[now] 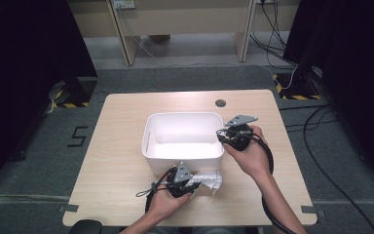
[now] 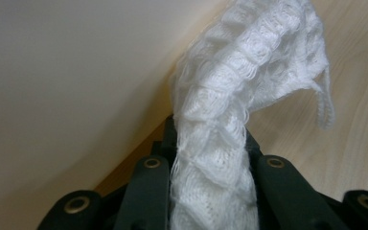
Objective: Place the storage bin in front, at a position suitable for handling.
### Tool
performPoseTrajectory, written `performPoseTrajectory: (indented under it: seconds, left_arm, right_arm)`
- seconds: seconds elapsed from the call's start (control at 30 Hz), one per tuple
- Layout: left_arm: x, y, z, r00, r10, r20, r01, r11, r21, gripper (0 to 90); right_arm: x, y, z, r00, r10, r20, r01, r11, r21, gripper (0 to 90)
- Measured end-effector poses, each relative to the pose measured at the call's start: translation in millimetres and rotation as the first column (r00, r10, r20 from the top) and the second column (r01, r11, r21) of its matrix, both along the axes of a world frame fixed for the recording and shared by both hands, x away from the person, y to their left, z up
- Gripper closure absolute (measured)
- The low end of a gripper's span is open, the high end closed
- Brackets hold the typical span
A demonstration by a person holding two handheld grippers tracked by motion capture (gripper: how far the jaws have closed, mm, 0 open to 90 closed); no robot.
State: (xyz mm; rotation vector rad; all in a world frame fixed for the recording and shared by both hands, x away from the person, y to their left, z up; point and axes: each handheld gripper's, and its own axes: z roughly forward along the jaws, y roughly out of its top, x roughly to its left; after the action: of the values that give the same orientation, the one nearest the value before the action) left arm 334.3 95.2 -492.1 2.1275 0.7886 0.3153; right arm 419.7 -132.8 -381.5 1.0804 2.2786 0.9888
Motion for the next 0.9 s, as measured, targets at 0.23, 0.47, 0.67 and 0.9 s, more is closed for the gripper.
performPoseTrajectory:
  seconds: [0.23,0.47,0.67,0.9]
  left_arm:
    - [-1.1,12.4,-1.3,0.9995,0.029,-0.009,-0.029,0.9996,0.003,73.8]
    - [-1.7,21.8,-1.2,0.9988,0.048,-0.012,-0.048,0.9988,0.007,73.8]
    - [-2.4,25.4,0.0,0.9984,0.055,-0.013,-0.055,0.9985,0.001,73.8]
    - [-5.1,27.7,11.4,0.998,0.062,0.013,-0.061,0.9979,-0.019,73.8]
  right_arm:
    - [-0.1,0.3,0.2,1.0,-0.002,-0.002,0.002,1.0,-0.002,66.1]
    - [0.1,0.3,0.2,1.0,-0.002,-0.003,0.002,1.0,-0.001,66.1]
    - [0.0,0.2,0.1,1.0,-0.002,-0.001,0.002,1.0,0.0,66.1]
    - [-0.4,0.9,0.2,1.0,-0.006,-0.004,0.006,1.0,-0.002,66.2]
